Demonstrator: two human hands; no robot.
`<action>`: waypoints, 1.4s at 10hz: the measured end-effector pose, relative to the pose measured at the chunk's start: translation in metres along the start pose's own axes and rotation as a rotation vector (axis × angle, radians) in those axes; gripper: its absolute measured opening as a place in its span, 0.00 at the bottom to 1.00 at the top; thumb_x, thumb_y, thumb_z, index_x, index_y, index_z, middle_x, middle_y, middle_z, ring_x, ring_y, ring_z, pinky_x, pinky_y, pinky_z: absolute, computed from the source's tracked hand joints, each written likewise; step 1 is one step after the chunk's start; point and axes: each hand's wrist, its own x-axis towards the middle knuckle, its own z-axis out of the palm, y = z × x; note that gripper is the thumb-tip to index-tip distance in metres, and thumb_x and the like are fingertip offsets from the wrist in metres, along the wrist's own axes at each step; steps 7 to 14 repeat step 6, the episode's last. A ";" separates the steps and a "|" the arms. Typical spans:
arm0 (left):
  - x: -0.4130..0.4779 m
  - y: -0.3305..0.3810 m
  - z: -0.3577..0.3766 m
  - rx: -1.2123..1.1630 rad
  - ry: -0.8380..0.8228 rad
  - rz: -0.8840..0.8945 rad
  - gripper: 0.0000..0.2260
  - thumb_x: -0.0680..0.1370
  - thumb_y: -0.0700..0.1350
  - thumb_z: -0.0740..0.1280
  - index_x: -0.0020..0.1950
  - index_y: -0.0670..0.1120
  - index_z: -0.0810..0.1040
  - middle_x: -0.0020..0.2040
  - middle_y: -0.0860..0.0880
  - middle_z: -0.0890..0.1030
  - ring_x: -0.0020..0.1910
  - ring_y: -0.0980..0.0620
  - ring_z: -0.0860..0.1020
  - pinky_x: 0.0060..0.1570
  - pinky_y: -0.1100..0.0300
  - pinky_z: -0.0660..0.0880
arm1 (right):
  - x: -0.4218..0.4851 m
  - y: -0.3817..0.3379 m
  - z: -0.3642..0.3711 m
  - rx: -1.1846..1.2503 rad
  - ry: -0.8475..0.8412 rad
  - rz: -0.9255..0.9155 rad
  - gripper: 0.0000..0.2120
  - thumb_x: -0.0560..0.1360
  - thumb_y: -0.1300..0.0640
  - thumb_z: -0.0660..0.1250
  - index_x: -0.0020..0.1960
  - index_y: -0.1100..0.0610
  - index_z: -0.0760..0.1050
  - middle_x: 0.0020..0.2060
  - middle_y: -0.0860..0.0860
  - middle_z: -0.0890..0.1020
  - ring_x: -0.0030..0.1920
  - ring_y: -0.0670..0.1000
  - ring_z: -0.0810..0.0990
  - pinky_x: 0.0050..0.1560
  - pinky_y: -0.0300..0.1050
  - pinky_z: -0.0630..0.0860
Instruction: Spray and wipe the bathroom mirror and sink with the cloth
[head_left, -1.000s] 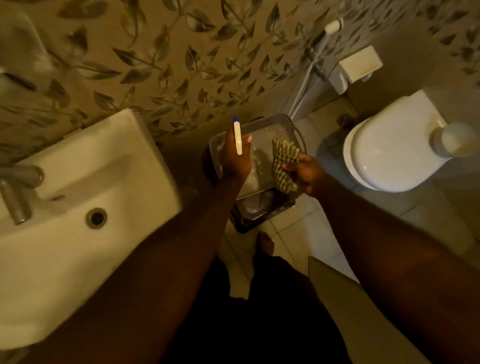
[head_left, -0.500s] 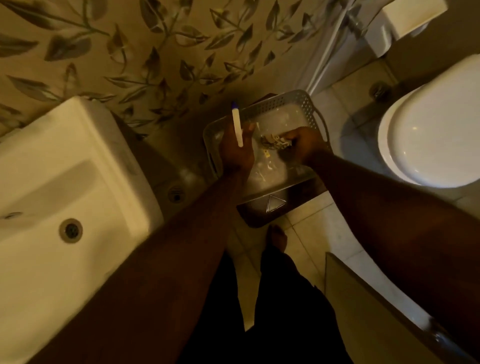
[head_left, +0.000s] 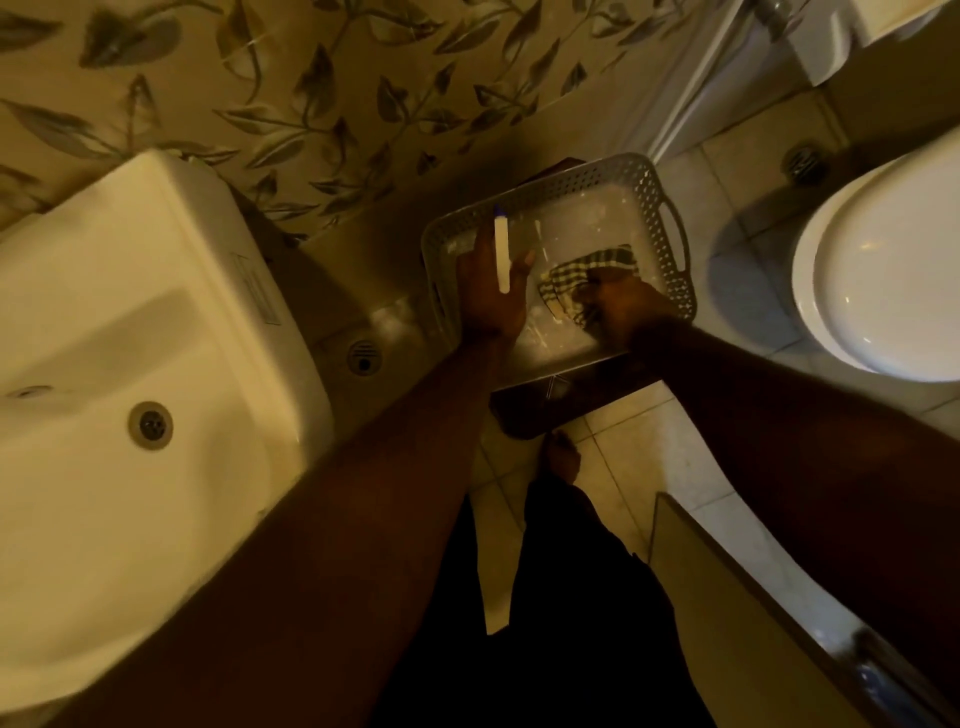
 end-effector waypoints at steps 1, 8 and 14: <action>-0.008 -0.007 -0.002 0.026 -0.114 -0.094 0.32 0.73 0.53 0.74 0.73 0.44 0.67 0.57 0.39 0.79 0.56 0.42 0.77 0.55 0.47 0.76 | -0.009 -0.003 0.003 -0.011 0.034 0.010 0.24 0.76 0.56 0.70 0.71 0.54 0.75 0.73 0.56 0.70 0.71 0.60 0.71 0.71 0.53 0.69; -0.059 0.031 -0.107 0.307 -0.221 0.093 0.35 0.77 0.44 0.69 0.79 0.44 0.55 0.77 0.38 0.60 0.75 0.40 0.58 0.72 0.49 0.60 | -0.111 -0.067 -0.029 -0.213 0.190 0.077 0.25 0.76 0.51 0.70 0.71 0.55 0.72 0.70 0.59 0.73 0.68 0.63 0.73 0.68 0.59 0.73; -0.059 0.031 -0.107 0.307 -0.221 0.093 0.35 0.77 0.44 0.69 0.79 0.44 0.55 0.77 0.38 0.60 0.75 0.40 0.58 0.72 0.49 0.60 | -0.111 -0.067 -0.029 -0.213 0.190 0.077 0.25 0.76 0.51 0.70 0.71 0.55 0.72 0.70 0.59 0.73 0.68 0.63 0.73 0.68 0.59 0.73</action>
